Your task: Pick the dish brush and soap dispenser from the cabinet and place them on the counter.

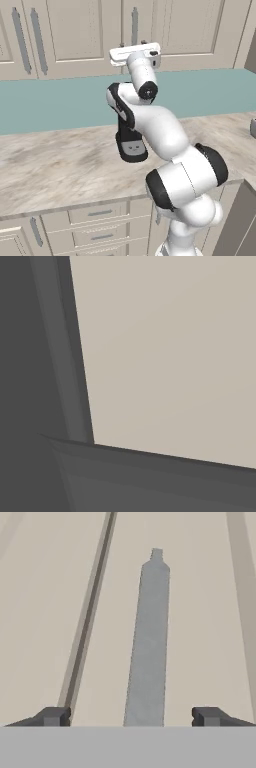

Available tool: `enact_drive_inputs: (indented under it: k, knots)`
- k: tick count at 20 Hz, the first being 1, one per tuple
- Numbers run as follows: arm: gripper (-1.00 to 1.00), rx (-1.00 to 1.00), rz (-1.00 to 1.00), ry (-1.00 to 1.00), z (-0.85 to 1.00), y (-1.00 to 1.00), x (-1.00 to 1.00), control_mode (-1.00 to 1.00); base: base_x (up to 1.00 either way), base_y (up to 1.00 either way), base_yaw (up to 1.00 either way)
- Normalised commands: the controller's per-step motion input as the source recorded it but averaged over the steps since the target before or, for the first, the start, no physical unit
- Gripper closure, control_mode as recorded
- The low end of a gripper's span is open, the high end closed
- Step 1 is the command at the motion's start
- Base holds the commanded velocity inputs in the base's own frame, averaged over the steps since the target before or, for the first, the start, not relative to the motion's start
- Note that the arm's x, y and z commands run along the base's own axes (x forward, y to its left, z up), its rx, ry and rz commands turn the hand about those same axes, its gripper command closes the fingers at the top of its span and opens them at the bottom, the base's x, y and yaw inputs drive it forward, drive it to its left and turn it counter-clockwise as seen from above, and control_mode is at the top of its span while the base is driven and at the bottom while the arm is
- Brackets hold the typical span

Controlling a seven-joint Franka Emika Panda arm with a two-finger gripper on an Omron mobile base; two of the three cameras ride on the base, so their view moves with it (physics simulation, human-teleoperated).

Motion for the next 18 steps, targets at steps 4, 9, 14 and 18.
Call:
enact_drive_inputs:
  k: [4,9,14,18]
  knots:
    - [1.00,0.00,-0.05,0.00,0.00,0.14,0.58,-1.00,0.00,0.00,0.00]
    - [1.00,0.00,-0.01,0.01,0.00,0.01,0.60,-1.00,0.00,0.00,0.00]
    - [1.00,0.00,0.00,0.03,0.00,-0.04,0.62,-1.00,0.00,0.00,0.00]
    - [1.00,0.14,0.01,0.07,0.03,-0.13,0.32,-1.00,0.00,0.00,0.00]
